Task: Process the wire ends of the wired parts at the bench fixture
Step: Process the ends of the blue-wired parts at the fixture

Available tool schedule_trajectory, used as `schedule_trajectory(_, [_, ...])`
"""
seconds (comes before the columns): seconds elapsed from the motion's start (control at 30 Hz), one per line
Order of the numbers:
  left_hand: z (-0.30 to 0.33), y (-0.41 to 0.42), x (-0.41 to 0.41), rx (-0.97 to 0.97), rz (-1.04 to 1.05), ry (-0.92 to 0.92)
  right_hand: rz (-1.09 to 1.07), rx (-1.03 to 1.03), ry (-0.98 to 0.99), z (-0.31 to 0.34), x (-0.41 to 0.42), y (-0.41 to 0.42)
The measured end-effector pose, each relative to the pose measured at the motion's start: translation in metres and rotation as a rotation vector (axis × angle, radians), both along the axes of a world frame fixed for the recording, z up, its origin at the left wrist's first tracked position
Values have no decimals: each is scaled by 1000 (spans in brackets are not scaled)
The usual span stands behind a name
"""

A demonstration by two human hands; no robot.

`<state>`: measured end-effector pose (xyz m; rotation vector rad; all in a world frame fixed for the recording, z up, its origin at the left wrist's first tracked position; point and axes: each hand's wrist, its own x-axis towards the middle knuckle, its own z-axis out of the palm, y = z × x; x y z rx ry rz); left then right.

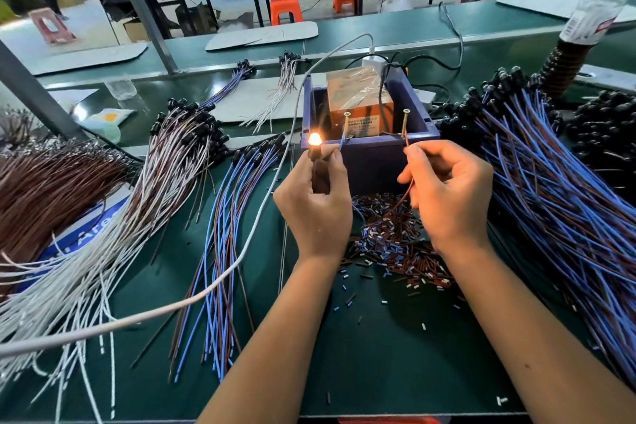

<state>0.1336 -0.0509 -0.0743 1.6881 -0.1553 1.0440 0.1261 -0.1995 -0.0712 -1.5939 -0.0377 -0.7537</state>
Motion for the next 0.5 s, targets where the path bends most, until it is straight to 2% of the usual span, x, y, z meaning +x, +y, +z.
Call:
schedule_trajectory(0.33, [10, -7, -12, -41, 81, -85, -38, 71, 8, 1, -6, -12])
schedule_trajectory(0.4, [20, -21, -16, -100, 37, -39, -84, 54, 9, 2, -8, -19])
schedule_trajectory(0.5, [42, -53, -19, -221, -157, 121, -182, 53, 22, 8, -15, -42])
